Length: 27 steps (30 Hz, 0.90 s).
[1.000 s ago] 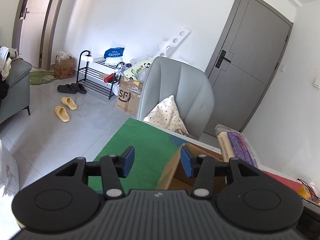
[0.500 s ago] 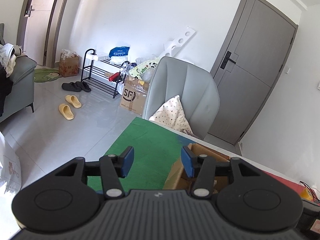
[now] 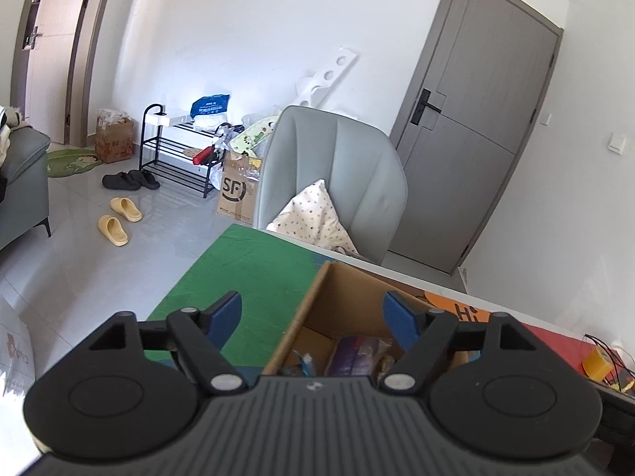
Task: Organize snacks
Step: 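Move both grippers back from the box over the remaining snacks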
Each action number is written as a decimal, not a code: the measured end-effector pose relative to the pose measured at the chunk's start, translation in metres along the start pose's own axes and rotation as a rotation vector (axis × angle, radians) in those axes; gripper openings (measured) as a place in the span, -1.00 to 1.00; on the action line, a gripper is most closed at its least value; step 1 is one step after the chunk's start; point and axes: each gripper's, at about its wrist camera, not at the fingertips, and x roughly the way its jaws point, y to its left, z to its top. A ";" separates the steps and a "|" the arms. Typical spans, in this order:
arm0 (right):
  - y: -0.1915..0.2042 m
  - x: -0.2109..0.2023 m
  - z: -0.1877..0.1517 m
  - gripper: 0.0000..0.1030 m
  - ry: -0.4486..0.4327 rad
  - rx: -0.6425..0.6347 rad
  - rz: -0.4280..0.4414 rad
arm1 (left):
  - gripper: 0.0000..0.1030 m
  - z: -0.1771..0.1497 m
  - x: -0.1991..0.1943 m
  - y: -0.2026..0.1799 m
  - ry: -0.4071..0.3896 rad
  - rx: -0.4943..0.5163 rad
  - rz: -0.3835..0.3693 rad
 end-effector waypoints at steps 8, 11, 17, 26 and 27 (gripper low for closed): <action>-0.030 -0.019 -0.008 0.33 -0.002 0.038 -0.050 | 0.52 -0.017 0.003 -0.032 0.033 0.045 -0.022; -0.046 -0.029 -0.013 0.35 -0.005 0.050 -0.076 | 0.52 -0.024 0.004 -0.045 0.042 0.065 -0.042; -0.080 -0.049 -0.022 0.35 -0.008 0.090 -0.130 | 0.52 -0.041 0.003 -0.079 0.060 0.113 -0.093; -0.125 -0.069 -0.037 0.35 -0.005 0.149 -0.204 | 0.52 -0.062 0.004 -0.117 0.085 0.171 -0.148; -0.129 -0.069 -0.039 0.35 -0.001 0.156 -0.208 | 0.52 -0.063 0.004 -0.120 0.087 0.178 -0.153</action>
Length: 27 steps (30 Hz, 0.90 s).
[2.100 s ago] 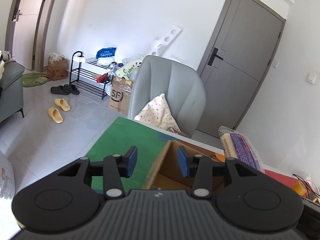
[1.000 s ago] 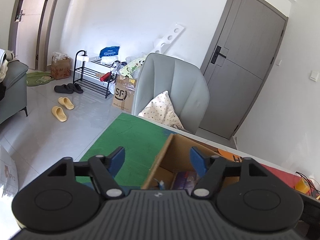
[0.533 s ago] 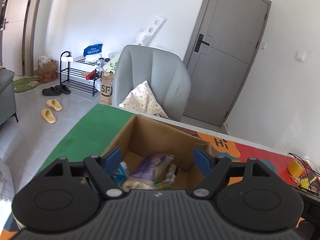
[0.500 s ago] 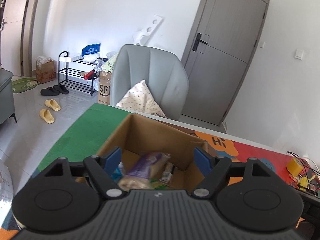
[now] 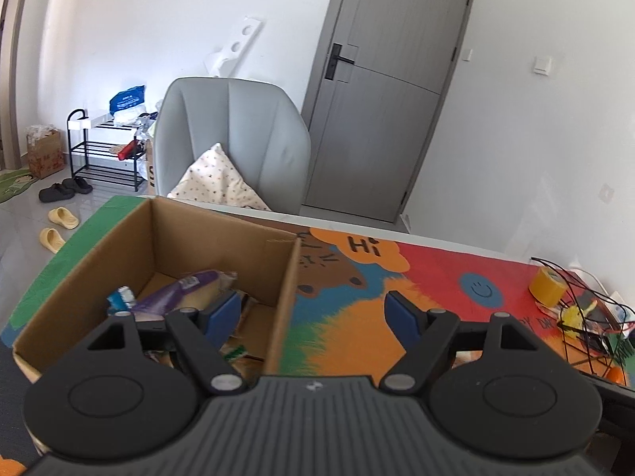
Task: Organize snacks
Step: 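Move both grippers back from the box over the remaining snacks, then grasp white bread packet with left gripper while right grasps orange-patterned packet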
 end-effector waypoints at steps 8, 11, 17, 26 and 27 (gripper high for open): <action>-0.014 0.013 -0.011 0.35 0.039 0.025 -0.018 | 0.52 -0.006 0.013 -0.021 0.023 0.055 -0.028; -0.017 0.020 -0.014 0.35 0.053 0.031 -0.021 | 0.52 -0.008 0.022 -0.027 0.048 0.062 -0.040; -0.016 0.037 -0.020 0.25 0.091 0.020 -0.051 | 0.52 -0.015 0.037 -0.042 0.073 0.100 -0.050; -0.018 0.062 -0.029 -0.60 0.162 -0.006 -0.055 | 0.52 -0.021 0.057 -0.057 0.114 0.127 -0.056; -0.020 0.063 -0.030 -0.61 0.166 -0.003 -0.047 | 0.52 -0.022 0.060 -0.060 0.117 0.133 -0.054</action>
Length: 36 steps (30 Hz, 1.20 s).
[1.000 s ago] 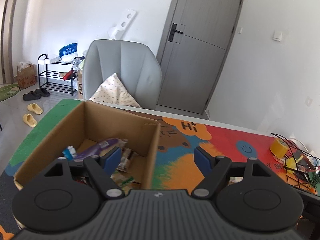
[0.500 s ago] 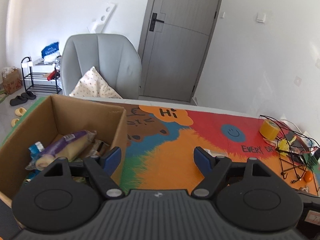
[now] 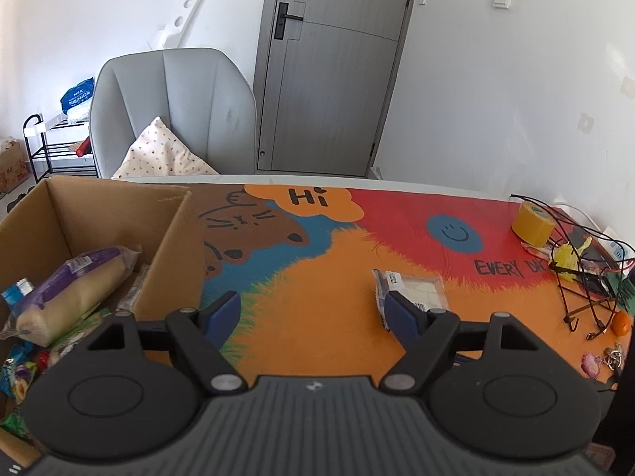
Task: Organize snacks
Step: 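Grasp white bread packet with left gripper while right grasps orange-patterned packet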
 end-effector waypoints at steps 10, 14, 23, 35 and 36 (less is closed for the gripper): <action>-0.034 -0.014 0.005 -0.65 -0.036 0.055 -0.022 | 0.52 -0.003 0.027 -0.030 0.038 0.047 0.003; -0.052 -0.019 0.006 -0.66 -0.055 0.079 -0.046 | 0.52 -0.004 0.038 -0.045 0.046 0.075 -0.006; -0.087 -0.021 0.013 -0.66 -0.079 0.122 -0.077 | 0.52 -0.003 0.064 -0.074 0.074 0.104 -0.010; -0.113 -0.006 0.025 -0.61 -0.089 0.122 -0.101 | 0.52 -0.003 0.103 -0.104 0.109 0.107 0.000; -0.114 -0.005 0.025 -0.60 -0.089 0.126 -0.093 | 0.52 -0.003 0.106 -0.106 0.109 0.110 0.005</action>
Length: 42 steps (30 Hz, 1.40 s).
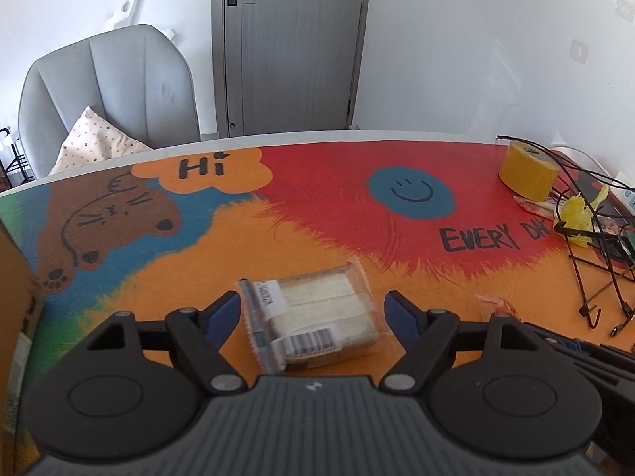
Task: Organize snacks
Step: 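Grasp white bread packet with left gripper while right grasps orange-patterned packet, then carry white bread packet and orange-patterned packet over the cardboard box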
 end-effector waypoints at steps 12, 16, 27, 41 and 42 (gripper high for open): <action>0.006 0.005 0.001 -0.40 0.030 -0.040 -0.017 | 0.39 -0.010 0.009 0.000 0.003 -0.012 0.019; 0.009 0.000 -0.004 -0.60 0.034 -0.019 -0.016 | 0.11 -0.011 -0.009 0.013 -0.012 -0.023 0.011; 0.038 -0.041 -0.018 -0.61 -0.018 0.010 0.006 | 0.08 -0.020 -0.075 0.057 -0.082 -0.065 -0.011; 0.102 -0.088 -0.017 -0.61 -0.108 -0.062 0.085 | 0.08 -0.015 -0.148 0.107 -0.198 -0.120 -0.016; 0.107 -0.089 -0.016 -0.61 -0.114 -0.067 0.091 | 0.08 -0.014 -0.151 0.111 -0.206 -0.123 -0.012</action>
